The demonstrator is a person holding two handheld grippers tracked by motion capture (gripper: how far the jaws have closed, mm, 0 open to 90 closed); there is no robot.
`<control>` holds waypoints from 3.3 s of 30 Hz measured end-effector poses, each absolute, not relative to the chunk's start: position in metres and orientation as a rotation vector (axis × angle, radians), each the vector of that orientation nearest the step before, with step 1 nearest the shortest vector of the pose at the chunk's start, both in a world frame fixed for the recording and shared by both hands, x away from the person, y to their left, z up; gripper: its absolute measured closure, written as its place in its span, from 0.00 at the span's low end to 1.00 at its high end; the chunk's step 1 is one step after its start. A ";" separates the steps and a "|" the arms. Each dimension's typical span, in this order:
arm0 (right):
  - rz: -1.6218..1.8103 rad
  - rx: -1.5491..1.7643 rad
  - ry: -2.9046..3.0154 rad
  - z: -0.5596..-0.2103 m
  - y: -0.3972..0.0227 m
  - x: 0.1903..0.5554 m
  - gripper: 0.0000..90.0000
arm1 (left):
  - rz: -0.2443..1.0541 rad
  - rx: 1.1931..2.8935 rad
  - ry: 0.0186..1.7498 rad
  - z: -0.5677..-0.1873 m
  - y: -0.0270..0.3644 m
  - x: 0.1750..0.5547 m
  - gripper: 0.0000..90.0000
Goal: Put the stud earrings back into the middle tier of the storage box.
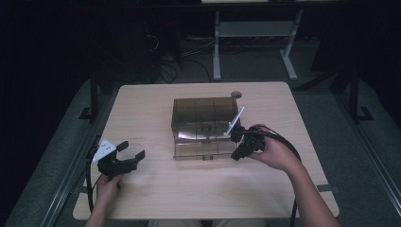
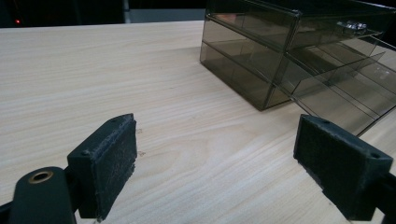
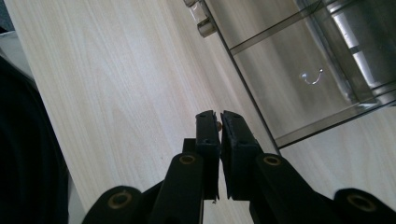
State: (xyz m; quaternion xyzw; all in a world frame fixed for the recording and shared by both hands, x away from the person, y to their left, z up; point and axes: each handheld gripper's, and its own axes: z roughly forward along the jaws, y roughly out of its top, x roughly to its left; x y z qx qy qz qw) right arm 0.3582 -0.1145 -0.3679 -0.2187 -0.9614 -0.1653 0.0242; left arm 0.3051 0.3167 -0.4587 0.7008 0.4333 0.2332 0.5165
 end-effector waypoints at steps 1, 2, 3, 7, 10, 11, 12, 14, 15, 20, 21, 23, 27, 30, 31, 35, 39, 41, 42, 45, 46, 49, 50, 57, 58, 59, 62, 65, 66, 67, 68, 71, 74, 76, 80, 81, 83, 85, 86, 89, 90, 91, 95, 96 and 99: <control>-0.512 -0.672 -2.977 -0.368 -0.114 0.359 0.95 | 0.560 1.683 1.040 -0.459 0.317 0.305 0.14; -0.510 -0.677 -2.977 -0.367 -0.113 0.360 0.95 | 0.560 1.684 1.040 -0.459 0.317 0.305 0.14; -0.511 -0.672 -2.979 -0.366 -0.112 0.361 0.95 | 0.560 1.684 1.040 -0.459 0.317 0.305 0.14; -0.519 -0.674 -2.975 -0.363 -0.110 0.366 0.95 | 0.560 1.684 1.039 -0.459 0.317 0.305 0.14; -0.521 -0.683 -2.972 -0.362 -0.108 0.371 0.95 | 0.561 1.685 1.039 -0.459 0.317 0.305 0.14; -0.529 -0.680 -2.970 -0.362 -0.108 0.373 0.95 | 0.561 1.685 1.039 -0.459 0.317 0.305 0.14; -0.528 -0.683 -2.970 -0.362 -0.108 0.375 0.95 | 0.560 1.685 1.039 -0.459 0.317 0.305 0.14; -0.528 -0.689 -2.969 -0.361 -0.106 0.380 0.95 | 0.559 1.680 1.041 -0.459 0.317 0.305 0.14; -0.528 -0.691 -2.968 -0.361 -0.106 0.382 0.95 | 0.559 1.680 1.043 -0.459 0.317 0.305 0.14; -0.513 -0.711 -2.959 -0.363 -0.100 0.395 0.95 | 0.556 1.677 1.048 -0.459 0.317 0.305 0.14; -0.511 -0.715 -2.955 -0.364 -0.100 0.398 0.95 | 0.556 1.678 1.048 -0.459 0.317 0.305 0.14; -0.503 -0.726 -2.947 -0.367 -0.098 0.404 0.95 | 0.559 1.683 1.045 -0.459 0.317 0.305 0.14; -0.485 -0.733 -2.931 -0.374 -0.094 0.413 0.95 | 0.559 1.681 1.048 -0.459 0.317 0.305 0.14; -0.461 -0.734 -2.926 -0.379 -0.091 0.419 0.95 | 0.560 1.676 1.049 -0.459 0.317 0.306 0.14; -0.460 -0.736 -2.921 -0.381 -0.090 0.420 0.95 | 0.559 1.675 1.051 -0.459 0.317 0.306 0.14; -0.431 -0.742 -2.917 -0.388 -0.087 0.426 0.95 | 0.558 1.679 1.049 -0.459 0.317 0.306 0.14; -0.402 -0.752 -2.909 -0.394 -0.086 0.429 0.95 | 0.559 1.679 1.047 -0.459 0.317 0.306 0.14; -0.384 -0.759 -2.912 -0.397 -0.085 0.430 0.95 | 0.556 1.681 1.047 -0.459 0.317 0.305 0.14; -0.379 -0.759 -2.913 -0.398 -0.084 0.431 0.95 | 0.557 1.682 1.045 -0.459 0.317 0.305 0.14; -0.377 -0.767 -2.909 -0.399 -0.084 0.432 0.95 | 0.557 1.683 1.042 -0.459 0.317 0.305 0.14; -0.375 -0.769 -2.908 -0.399 -0.084 0.432 0.95 | 0.557 1.684 1.042 -0.459 0.317 0.305 0.14; -0.369 -0.771 -2.908 -0.400 -0.083 0.433 0.95 | 0.556 1.679 1.044 -0.459 0.317 0.305 0.14; -0.370 -0.774 -2.908 -0.400 -0.084 0.434 0.95 | 0.556 1.677 1.044 -0.459 0.317 0.305 0.14; -0.362 -0.775 -2.906 -0.401 -0.084 0.434 0.95 | 0.557 1.682 1.043 -0.459 0.317 0.305 0.14; -0.357 -0.780 -2.908 -0.401 -0.084 0.434 0.95 | 0.557 1.683 1.042 -0.459 0.317 0.305 0.14; -0.358 -0.781 -2.908 -0.401 -0.085 0.434 0.95 | 0.557 1.683 1.043 -0.459 0.317 0.305 0.14; -0.366 -0.783 -2.904 -0.401 -0.085 0.434 0.94 | 0.557 1.683 1.042 -0.459 0.317 0.305 0.14; -0.377 -0.789 -2.902 -0.400 -0.086 0.434 0.93 | 0.558 1.682 1.043 -0.459 0.317 0.305 0.14; -0.381 -0.788 -2.900 -0.400 -0.086 0.434 0.93 | 0.558 1.683 1.043 -0.459 0.317 0.305 0.14; -0.385 -0.787 -2.901 -0.399 -0.087 0.434 0.93 | 0.558 1.682 1.043 -0.459 0.317 0.305 0.14; -0.395 -0.787 -2.901 -0.398 -0.087 0.433 0.92 | 0.557 1.680 1.043 -0.459 0.317 0.305 0.14; -0.437 -0.792 -2.890 -0.394 -0.091 0.430 0.90 | 0.557 1.680 1.044 -0.459 0.317 0.305 0.14; -0.476 -0.795 -2.889 -0.389 -0.095 0.426 0.86 | 0.559 1.681 1.041 -0.459 0.317 0.305 0.14; -0.489 -0.793 -2.881 -0.388 -0.097 0.423 0.84 | 0.555 1.684 1.042 -0.459 0.317 0.305 0.14; -0.525 -0.795 -2.876 -0.382 -0.103 0.415 0.81 | 0.557 1.689 1.038 -0.459 0.316 0.304 0.14; -0.523 -0.795 -2.881 -0.381 -0.104 0.414 0.79 | 0.557 1.690 1.039 -0.459 0.316 0.304 0.14; -0.542 -0.790 -2.882 -0.377 -0.106 0.411 0.78 | 0.558 1.692 1.038 -0.459 0.316 0.304 0.14; -0.557 -0.789 -2.885 -0.374 -0.108 0.408 0.77 | 0.559 1.690 1.038 -0.459 0.316 0.304 0.14; -0.572 -0.785 -2.886 -0.372 -0.110 0.407 0.76 | 0.559 1.688 1.038 -0.459 0.316 0.305 0.14; -0.584 -0.786 -2.894 -0.368 -0.114 0.403 0.73 | 0.560 1.689 1.038 -0.459 0.316 0.305 0.14; -0.583 -0.787 -2.894 -0.368 -0.114 0.402 0.73 | 0.560 1.690 1.038 -0.459 0.316 0.305 0.14; -0.583 -0.785 -2.897 -0.367 -0.116 0.400 0.73 | 0.560 1.689 1.036 -0.459 0.316 0.305 0.14; -0.601 -0.794 -2.891 -0.367 -0.123 0.396 0.71 | 0.561 1.694 1.035 -0.459 0.316 0.304 0.14; -0.607 -0.798 -2.887 -0.367 -0.125 0.395 0.70 | 0.561 1.696 1.035 -0.459 0.316 0.304 0.14; -0.617 -0.804 -2.876 -0.367 -0.131 0.391 0.68 | 0.562 1.696 1.035 -0.459 0.316 0.304 0.14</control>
